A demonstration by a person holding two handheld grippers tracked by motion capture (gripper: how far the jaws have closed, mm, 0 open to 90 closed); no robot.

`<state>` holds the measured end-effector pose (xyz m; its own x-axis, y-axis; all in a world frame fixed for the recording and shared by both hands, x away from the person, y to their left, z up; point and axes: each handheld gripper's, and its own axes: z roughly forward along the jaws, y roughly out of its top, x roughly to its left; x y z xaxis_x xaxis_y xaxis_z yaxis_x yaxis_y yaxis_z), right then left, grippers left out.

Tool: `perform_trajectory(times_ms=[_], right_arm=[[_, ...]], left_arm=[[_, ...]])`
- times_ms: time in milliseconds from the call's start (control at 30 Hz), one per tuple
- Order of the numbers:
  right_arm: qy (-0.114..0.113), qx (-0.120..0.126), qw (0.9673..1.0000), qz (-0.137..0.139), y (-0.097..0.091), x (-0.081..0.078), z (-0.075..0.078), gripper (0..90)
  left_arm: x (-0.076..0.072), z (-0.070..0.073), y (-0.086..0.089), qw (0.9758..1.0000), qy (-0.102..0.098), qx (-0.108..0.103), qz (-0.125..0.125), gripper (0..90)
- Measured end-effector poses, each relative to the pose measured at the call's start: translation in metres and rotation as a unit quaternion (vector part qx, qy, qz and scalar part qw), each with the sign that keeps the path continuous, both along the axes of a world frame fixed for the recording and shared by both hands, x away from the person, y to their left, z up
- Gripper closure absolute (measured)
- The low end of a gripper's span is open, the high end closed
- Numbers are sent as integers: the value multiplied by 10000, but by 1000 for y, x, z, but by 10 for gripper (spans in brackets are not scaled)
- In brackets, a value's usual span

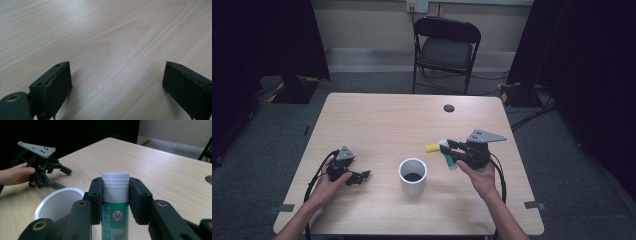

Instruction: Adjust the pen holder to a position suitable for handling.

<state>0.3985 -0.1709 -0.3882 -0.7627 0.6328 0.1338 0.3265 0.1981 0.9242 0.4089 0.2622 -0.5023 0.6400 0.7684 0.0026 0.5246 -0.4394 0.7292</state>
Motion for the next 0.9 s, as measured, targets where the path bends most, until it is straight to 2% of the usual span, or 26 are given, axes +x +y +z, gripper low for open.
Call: perform_trajectory(times_ms=[167,900], right_arm=[[-101,31,9999,103,5,-4,7,655],[-256,79,9990,356,27,-8,22,655]], left_arm=[[0,0,0,10000,0,-6,1,82],[0,0,0,10000,0,5,-6,82]])
